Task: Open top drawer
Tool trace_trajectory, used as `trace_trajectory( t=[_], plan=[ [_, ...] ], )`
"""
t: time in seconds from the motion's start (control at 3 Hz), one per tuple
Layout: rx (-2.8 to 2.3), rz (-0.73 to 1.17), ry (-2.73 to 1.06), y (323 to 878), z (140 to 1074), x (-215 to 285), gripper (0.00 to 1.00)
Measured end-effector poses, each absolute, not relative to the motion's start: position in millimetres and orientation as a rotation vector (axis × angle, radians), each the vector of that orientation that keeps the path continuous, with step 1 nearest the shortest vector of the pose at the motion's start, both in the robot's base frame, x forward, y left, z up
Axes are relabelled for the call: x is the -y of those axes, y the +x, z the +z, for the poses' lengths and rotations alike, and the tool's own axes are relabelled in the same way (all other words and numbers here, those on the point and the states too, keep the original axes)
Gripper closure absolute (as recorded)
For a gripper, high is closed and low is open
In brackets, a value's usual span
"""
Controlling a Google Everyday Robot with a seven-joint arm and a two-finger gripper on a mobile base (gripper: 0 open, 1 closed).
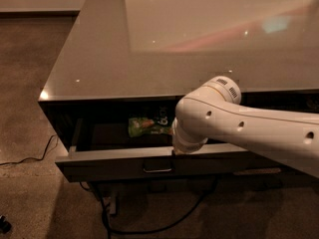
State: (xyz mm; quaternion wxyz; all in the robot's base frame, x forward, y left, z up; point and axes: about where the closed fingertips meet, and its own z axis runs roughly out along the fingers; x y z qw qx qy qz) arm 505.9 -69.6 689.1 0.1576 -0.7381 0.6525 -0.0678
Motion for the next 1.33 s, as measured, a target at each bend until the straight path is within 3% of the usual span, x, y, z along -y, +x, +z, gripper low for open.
trace_trajectory(
  t=[1.0,1.33],
  plan=[
    [-1.892,-0.295,-2.053,541,695,83,1.00],
    [-1.934,-0.244,-2.047,535,673,87,1.00]
  ],
)
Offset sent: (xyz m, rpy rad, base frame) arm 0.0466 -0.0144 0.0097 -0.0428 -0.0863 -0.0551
